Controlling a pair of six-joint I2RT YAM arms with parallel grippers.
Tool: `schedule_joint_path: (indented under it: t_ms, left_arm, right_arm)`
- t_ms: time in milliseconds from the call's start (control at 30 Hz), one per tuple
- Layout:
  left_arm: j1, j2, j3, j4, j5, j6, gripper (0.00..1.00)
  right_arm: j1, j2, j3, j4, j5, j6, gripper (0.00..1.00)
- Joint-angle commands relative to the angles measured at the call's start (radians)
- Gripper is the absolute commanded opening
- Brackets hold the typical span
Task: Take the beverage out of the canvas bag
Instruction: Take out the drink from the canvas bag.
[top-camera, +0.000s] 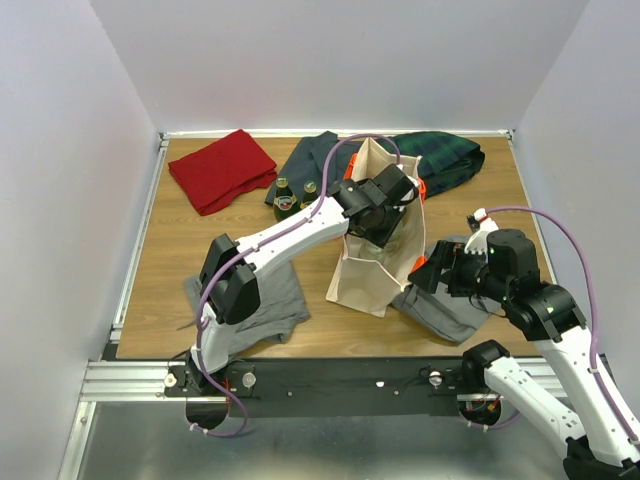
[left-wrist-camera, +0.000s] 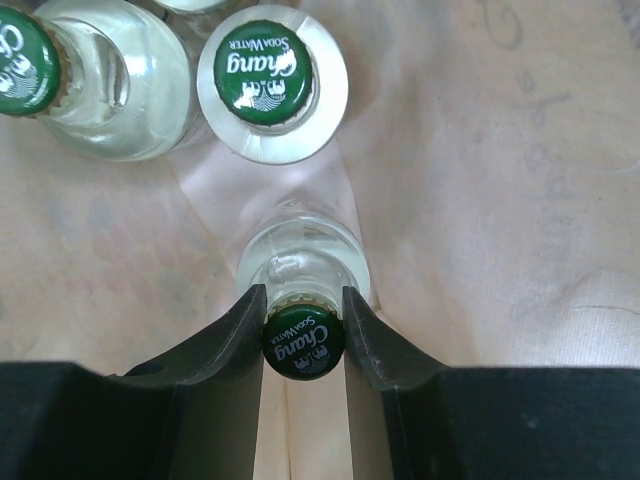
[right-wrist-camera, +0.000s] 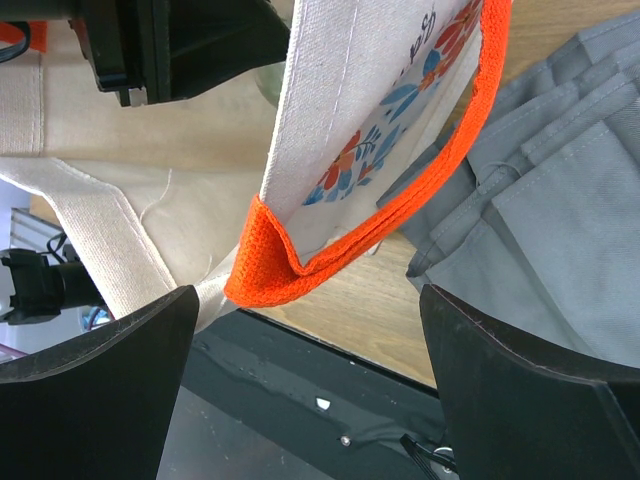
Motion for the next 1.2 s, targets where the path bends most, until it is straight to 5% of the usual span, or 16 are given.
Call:
schedule_joint_path:
  t_ms: [0,1167]
  left_arm:
    - [-0.008,-0.04,0.073,0.034,-0.038,0.015,0.0]
    - [-0.008,-0.038,0.243,-0.07,-0.055,0.069,0.0]
  right_arm:
    - [0.004,-0.006,-0.014,-0.02,0.028,0.004,1.0]
    - [0.003,-0.008,-0.013,-0.02,0.028,0.004,1.0]
